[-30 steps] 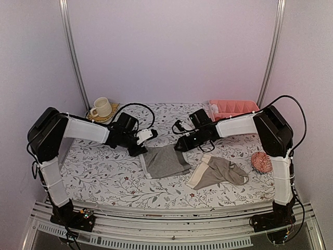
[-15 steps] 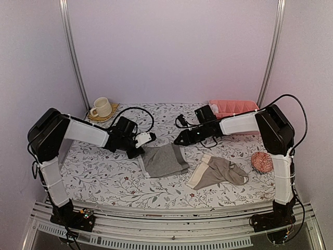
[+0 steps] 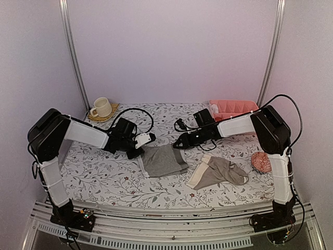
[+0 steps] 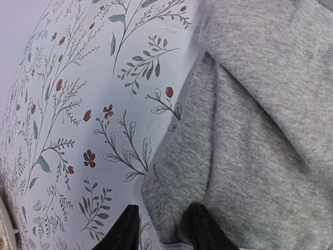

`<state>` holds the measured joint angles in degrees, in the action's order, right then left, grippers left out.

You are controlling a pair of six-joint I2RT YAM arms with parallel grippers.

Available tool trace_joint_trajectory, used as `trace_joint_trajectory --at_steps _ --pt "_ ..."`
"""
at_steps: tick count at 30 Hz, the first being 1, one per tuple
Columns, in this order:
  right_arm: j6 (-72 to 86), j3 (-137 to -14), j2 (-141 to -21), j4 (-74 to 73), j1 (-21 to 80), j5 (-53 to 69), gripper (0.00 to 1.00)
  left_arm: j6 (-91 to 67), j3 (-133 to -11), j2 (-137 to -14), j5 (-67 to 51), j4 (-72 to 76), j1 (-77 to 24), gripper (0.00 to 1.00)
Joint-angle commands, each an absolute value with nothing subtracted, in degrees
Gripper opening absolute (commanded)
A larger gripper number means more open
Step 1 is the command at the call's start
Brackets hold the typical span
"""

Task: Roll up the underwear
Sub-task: Smooth out the underwear at the center of the board.

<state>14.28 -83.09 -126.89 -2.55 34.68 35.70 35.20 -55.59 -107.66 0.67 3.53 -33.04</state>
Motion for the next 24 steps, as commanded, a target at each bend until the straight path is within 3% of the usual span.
trace_joint_trajectory --at_steps 1,8,15,22,24 --pt "14.72 -83.55 -127.11 -1.60 34.30 36.08 0.20 35.55 -54.93 -108.49 0.63 4.74 -32.52 0.36" --pt "16.44 -81.27 -126.27 0.55 33.24 34.04 0.03 35.86 -54.64 -108.81 2.22 4.98 -32.67 0.26" --pt "18.31 -76.46 -123.43 3.61 32.60 30.30 0.02 35.98 -53.79 -108.31 4.48 6.07 -32.79 0.17" --pt "18.72 -74.93 -122.34 4.25 32.34 29.24 0.02 36.36 -53.74 -108.68 6.53 7.57 -32.72 0.15" --pt "18.72 -74.60 -121.99 4.20 32.34 28.50 0.02 36.43 -53.85 -109.00 7.46 8.06 -32.70 0.09"
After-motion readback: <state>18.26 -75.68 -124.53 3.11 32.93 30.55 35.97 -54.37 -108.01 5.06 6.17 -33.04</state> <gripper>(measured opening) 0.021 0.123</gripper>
